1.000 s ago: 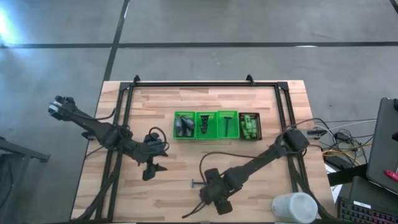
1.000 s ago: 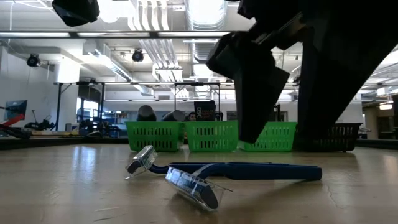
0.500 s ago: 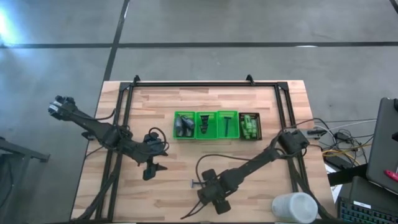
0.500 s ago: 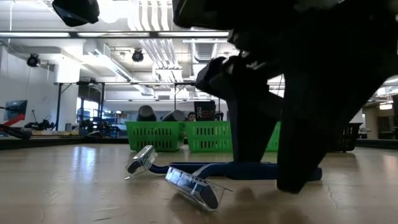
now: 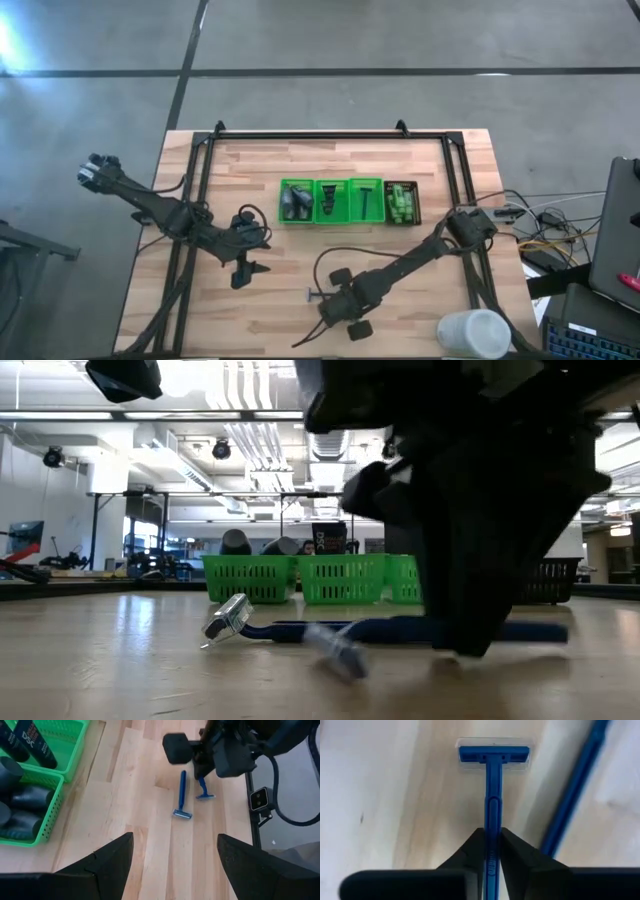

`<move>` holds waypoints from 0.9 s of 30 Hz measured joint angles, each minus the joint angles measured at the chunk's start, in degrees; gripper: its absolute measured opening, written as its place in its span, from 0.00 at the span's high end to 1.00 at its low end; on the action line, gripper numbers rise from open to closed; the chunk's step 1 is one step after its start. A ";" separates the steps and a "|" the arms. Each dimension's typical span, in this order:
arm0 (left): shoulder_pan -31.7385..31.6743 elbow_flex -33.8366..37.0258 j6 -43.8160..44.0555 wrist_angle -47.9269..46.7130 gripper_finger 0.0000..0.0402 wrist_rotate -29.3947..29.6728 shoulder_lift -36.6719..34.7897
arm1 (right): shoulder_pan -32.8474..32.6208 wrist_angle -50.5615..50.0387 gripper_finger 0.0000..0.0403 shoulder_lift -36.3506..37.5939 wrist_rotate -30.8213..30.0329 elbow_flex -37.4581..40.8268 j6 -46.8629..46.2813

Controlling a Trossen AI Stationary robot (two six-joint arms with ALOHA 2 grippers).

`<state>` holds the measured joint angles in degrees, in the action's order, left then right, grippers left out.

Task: Pick & Place Travel size toiletries
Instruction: Put the razor into the right green bin

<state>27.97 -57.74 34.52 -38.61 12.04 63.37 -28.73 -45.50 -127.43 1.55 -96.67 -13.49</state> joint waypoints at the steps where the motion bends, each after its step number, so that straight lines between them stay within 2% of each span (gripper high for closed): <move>1: 0.00 0.00 0.00 0.00 0.28 0.04 0.00 | 0.02 -0.95 0.92 0.47 -0.07 -0.06 -1.09; 5: 0.00 0.00 -0.02 0.00 0.28 1.18 0.00 | 0.00 -1.10 0.94 4.90 -3.59 0.15 -8.67; 9: 0.00 0.00 -0.01 0.00 0.28 2.12 0.01 | 0.73 -5.76 0.93 11.05 -12.09 0.70 -20.82; 13: 0.00 0.00 -0.64 0.05 0.28 3.78 0.02 | 4.05 -17.64 0.93 17.55 -19.65 3.39 -41.19; 15: 0.00 0.00 -1.48 0.22 0.28 4.62 0.02 | 6.66 -23.34 0.93 21.55 -21.21 6.37 -54.22; 17: 0.00 0.00 -1.67 0.45 0.28 5.31 0.02 | 9.74 -25.33 0.93 25.85 -21.94 10.46 -63.22; 21: 0.00 0.00 -1.70 0.52 0.28 6.12 0.02 | 18.10 -19.28 0.93 34.28 -22.45 18.95 -69.77; 27: 0.00 0.00 -1.68 0.58 0.28 6.14 0.02 | 30.86 0.37 0.93 39.15 -20.76 30.52 -67.60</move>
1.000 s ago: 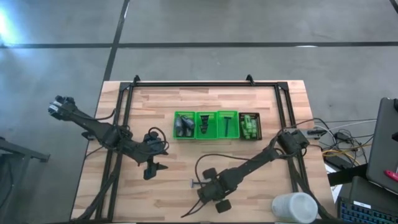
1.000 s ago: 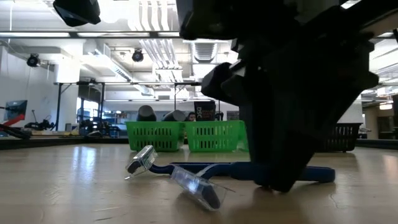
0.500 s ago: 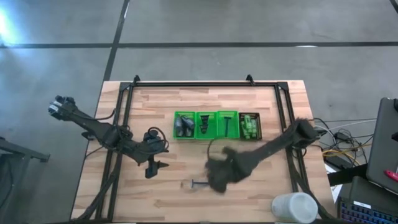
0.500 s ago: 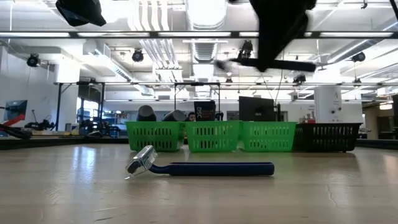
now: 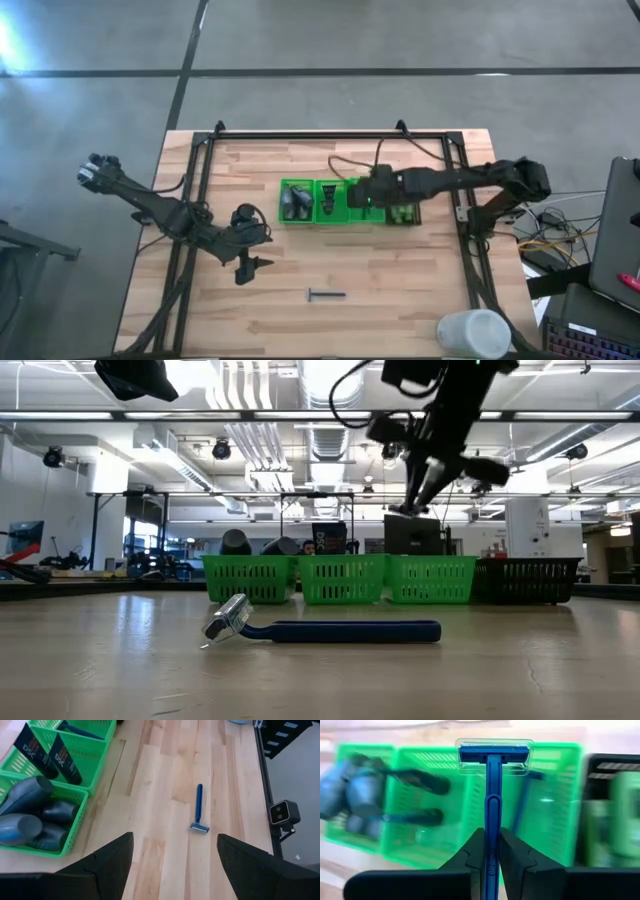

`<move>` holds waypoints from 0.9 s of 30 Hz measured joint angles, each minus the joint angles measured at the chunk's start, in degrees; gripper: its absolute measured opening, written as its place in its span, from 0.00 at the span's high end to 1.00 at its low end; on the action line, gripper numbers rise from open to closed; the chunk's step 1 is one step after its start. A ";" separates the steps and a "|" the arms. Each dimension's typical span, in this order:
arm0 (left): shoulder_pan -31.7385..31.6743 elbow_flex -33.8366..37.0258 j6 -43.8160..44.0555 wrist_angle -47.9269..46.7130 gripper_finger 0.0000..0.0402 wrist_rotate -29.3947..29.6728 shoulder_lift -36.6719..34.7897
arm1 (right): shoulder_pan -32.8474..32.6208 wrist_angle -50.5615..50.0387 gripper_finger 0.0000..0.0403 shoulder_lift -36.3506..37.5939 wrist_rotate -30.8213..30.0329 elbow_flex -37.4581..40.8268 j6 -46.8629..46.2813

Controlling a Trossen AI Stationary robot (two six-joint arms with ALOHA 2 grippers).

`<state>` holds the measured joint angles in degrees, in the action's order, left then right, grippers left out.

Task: Pick & Place Travel size toiletries
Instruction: Put the razor into the right green bin

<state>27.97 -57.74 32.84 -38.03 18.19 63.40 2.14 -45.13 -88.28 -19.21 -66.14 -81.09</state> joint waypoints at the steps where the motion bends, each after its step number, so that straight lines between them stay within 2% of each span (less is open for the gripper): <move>1: 0.00 0.00 0.02 0.07 0.28 0.01 0.00 | 1.14 2.45 0.93 0.03 0.79 1.06 0.55; 11: 0.00 0.00 0.54 0.47 0.28 1.45 0.00 | 2.62 2.17 0.90 -2.79 1.43 5.47 1.50; 16: 0.00 0.00 0.57 0.61 0.28 1.47 0.00 | 3.02 2.48 0.76 -3.30 -0.56 6.43 1.70; 22: 0.00 0.00 1.36 0.73 0.28 1.47 0.00 | 3.16 3.69 0.57 -3.27 -0.17 6.73 2.95; 25: -0.02 0.00 1.65 0.75 0.28 1.47 0.00 | 1.93 3.39 0.49 -2.86 -0.36 4.45 7.41; 27: 0.00 0.00 1.66 0.73 0.28 1.45 0.00 | -0.04 3.43 0.45 -2.33 -1.18 1.55 13.68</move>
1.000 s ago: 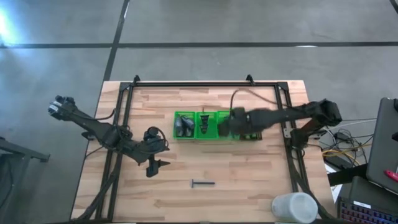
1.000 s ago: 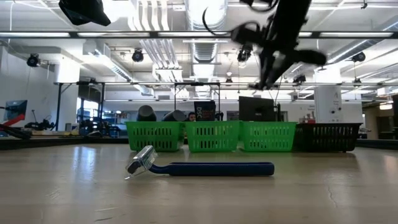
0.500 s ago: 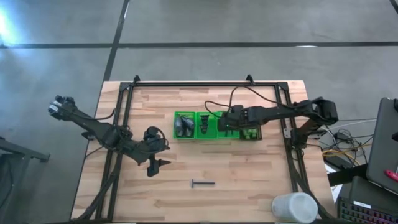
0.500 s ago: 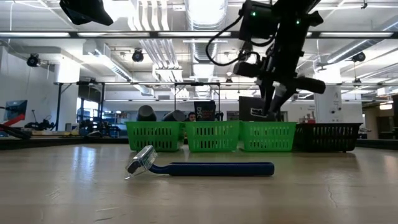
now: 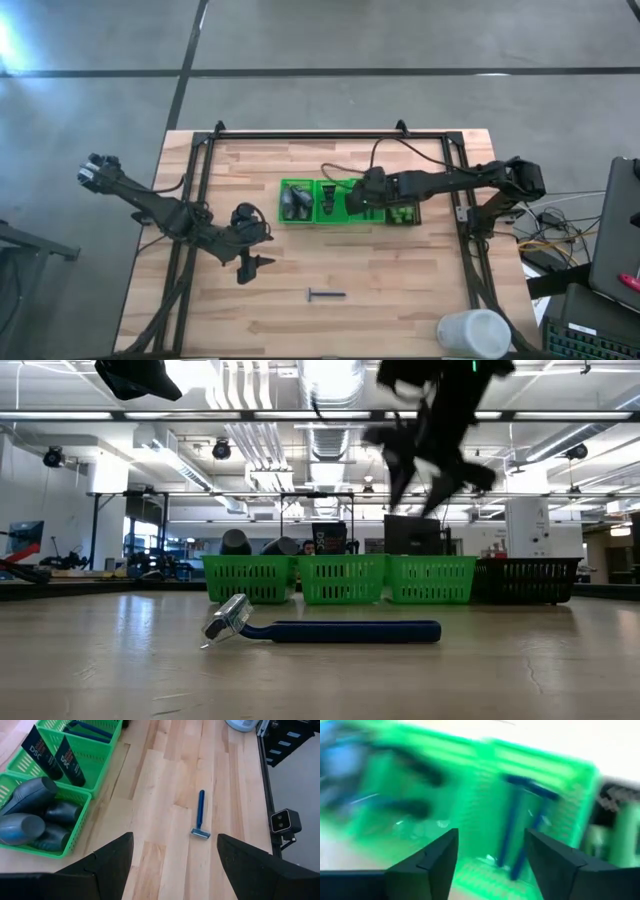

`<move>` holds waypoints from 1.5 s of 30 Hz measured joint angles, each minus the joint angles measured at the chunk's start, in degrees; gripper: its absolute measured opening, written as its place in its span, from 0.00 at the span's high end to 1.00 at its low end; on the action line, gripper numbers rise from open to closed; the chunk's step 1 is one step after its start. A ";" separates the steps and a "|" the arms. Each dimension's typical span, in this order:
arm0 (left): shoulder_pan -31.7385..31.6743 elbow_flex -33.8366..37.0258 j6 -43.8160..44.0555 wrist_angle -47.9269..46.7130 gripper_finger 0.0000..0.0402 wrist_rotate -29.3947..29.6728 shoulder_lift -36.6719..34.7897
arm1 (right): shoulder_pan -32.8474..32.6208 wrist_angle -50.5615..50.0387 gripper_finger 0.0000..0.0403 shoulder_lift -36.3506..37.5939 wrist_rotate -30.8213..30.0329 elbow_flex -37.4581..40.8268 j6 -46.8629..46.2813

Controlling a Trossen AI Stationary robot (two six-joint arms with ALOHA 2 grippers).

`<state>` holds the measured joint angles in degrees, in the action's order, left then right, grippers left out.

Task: Pick & Place Travel size toiletries
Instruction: Put the razor into the right green bin

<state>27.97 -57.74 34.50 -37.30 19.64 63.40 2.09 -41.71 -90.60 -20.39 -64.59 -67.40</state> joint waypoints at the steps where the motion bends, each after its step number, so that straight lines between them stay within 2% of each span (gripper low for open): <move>1: 0.00 0.00 -0.01 0.01 0.28 0.00 0.00 | -1.43 0.08 0.43 0.13 -0.48 -1.87 4.62; 4: -0.01 0.00 -0.68 0.00 0.28 -0.16 0.00 | -6.27 -0.30 0.39 0.09 -0.38 -7.12 18.10; 6: 0.00 0.00 -2.57 0.07 0.28 -0.83 0.35 | -9.46 -3.57 0.38 -0.26 -0.57 -10.21 21.84; 12: 0.02 3.16 -9.23 0.12 0.28 -1.44 2.48 | -17.64 -11.02 0.40 -0.25 0.22 -12.40 20.37; 17: 0.02 5.76 -9.73 4.67 0.28 -4.82 3.95 | -24.84 -5.75 0.43 -5.18 10.62 -12.74 23.15; 21: 0.03 8.34 -15.52 13.17 0.28 -7.66 5.76 | -28.70 -1.38 0.45 -12.94 11.90 -15.13 25.78; 29: 0.13 9.33 -13.71 13.92 0.28 -8.48 7.15 | -29.84 -1.22 0.44 -26.83 13.55 -26.44 33.37; 34: 0.30 9.27 -12.10 13.88 0.28 -8.58 6.88 | -29.89 -1.88 0.44 -33.01 14.53 -29.63 35.46; 45: 0.59 9.03 -9.01 13.64 0.28 -10.78 6.80 | -29.25 -1.13 0.61 -34.71 14.50 -27.63 34.80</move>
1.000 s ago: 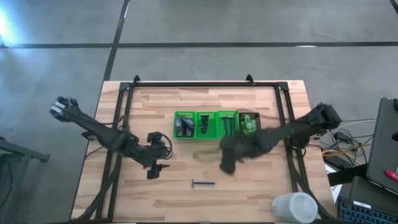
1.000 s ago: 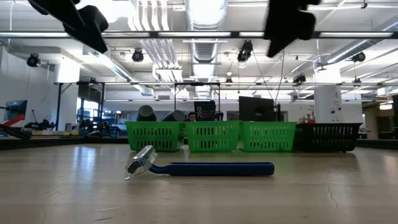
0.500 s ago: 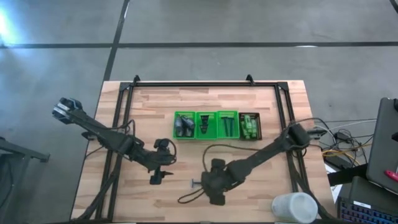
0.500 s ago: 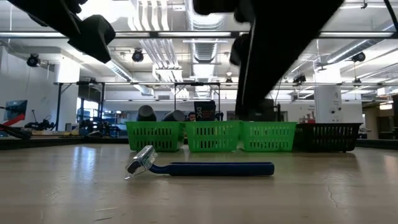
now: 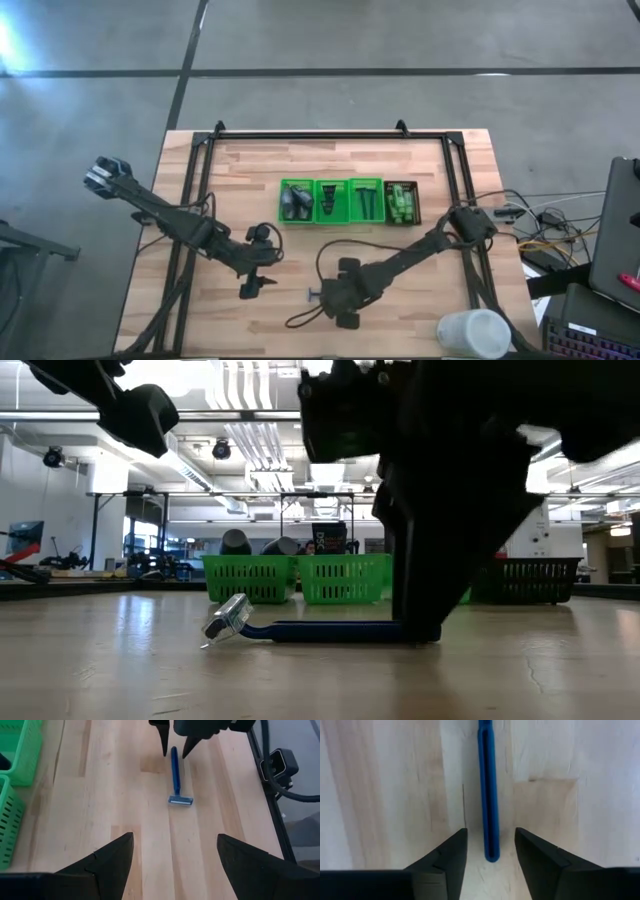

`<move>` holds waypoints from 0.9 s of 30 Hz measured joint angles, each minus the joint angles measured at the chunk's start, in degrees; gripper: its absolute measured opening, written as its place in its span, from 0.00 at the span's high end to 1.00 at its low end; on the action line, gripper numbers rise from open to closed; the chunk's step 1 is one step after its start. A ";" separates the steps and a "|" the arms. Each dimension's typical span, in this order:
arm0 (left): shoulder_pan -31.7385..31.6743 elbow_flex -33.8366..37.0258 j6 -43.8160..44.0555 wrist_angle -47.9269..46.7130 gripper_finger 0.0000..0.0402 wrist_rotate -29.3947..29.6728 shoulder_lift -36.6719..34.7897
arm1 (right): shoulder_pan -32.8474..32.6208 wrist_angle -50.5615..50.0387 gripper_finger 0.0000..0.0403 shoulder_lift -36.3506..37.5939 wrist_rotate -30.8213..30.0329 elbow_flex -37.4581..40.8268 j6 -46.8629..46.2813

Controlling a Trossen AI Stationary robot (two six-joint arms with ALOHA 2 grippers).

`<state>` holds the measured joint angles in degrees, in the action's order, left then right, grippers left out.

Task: Pick & Place Travel size toiletries
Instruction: Put the razor into the right green bin

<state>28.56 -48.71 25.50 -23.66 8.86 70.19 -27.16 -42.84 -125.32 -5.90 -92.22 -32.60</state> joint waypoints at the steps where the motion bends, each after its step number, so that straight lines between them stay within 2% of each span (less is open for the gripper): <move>1: 0.00 0.00 0.00 -0.05 0.28 0.00 0.00 | 0.03 0.04 0.62 -0.14 -0.02 0.30 -0.03; 6: 0.00 0.00 0.12 -0.11 0.28 -0.01 0.00 | 0.81 0.19 0.71 -0.55 2.57 0.27 -0.04; 13: 0.00 0.00 0.24 -0.15 0.28 0.00 0.00 | 1.29 -0.30 0.93 0.13 3.28 0.08 -0.14; 17: 0.00 0.00 0.30 -0.20 0.28 -0.01 -0.02 | 1.41 -1.10 0.94 1.49 3.35 0.14 -3.12; 20: 0.00 0.00 0.67 -0.36 0.28 -0.02 -0.04 | 1.44 -3.37 0.94 3.72 2.22 0.23 -8.20; 23: 0.00 -0.11 1.51 -0.54 0.28 -0.02 -0.06 | 1.40 -6.15 0.94 7.20 -2.07 0.44 -15.29; 27: 0.00 -0.17 1.57 -0.52 0.28 0.00 -0.15 | 2.18 -12.04 0.94 13.07 -8.25 1.26 -30.09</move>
<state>28.56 -48.88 27.07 -24.18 8.86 70.04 -24.98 -54.88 -112.24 -14.15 -90.95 -62.69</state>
